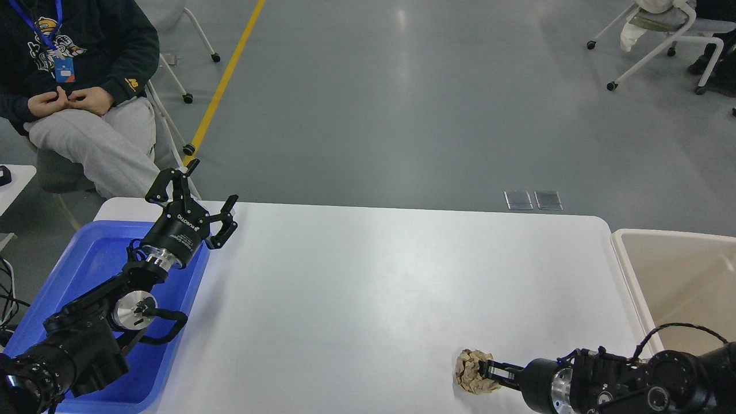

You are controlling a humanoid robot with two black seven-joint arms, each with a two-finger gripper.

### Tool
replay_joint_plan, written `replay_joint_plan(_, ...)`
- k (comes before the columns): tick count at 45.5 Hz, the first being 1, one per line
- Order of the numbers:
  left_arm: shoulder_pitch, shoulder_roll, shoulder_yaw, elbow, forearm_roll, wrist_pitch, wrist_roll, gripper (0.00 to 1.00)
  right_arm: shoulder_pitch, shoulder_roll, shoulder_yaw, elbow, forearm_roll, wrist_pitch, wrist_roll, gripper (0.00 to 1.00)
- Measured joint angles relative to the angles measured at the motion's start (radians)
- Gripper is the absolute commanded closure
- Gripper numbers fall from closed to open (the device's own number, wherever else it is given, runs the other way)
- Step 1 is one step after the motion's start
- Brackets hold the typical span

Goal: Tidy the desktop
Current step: 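Close the right gripper around the crumpled beige paper ball, then lift the paper ball with the right gripper and carry it over the bin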

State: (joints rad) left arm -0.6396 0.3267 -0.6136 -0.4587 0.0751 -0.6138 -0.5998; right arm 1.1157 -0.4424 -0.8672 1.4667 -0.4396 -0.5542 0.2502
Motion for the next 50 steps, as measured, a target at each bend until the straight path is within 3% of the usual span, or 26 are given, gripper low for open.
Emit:
replay_joint_plan(11,0.0,0.0,0.0,0.0,0.0,0.0,0.0,0.0,0.032,-0.083,0.022,0.05,0.003,0.017,0.058,1.0)
replay_joint_plan(20,0.0,0.0,0.0,0.0,0.0,0.0,0.0,0.0,0.092,-0.195,0.035,0.095,0.004,0.09,0.108,1.0)
replay_joint_plan(34,0.0,0.0,0.0,0.0,0.0,0.0,0.0,0.0,0.303,-0.465,0.043,0.144,0.004,0.349,0.149,1.0)
replay_joint_plan(50,0.0,0.0,0.0,0.0,0.0,0.0,0.001,0.0,0.52,-0.712,0.046,0.101,0.003,0.617,0.148,1.0)
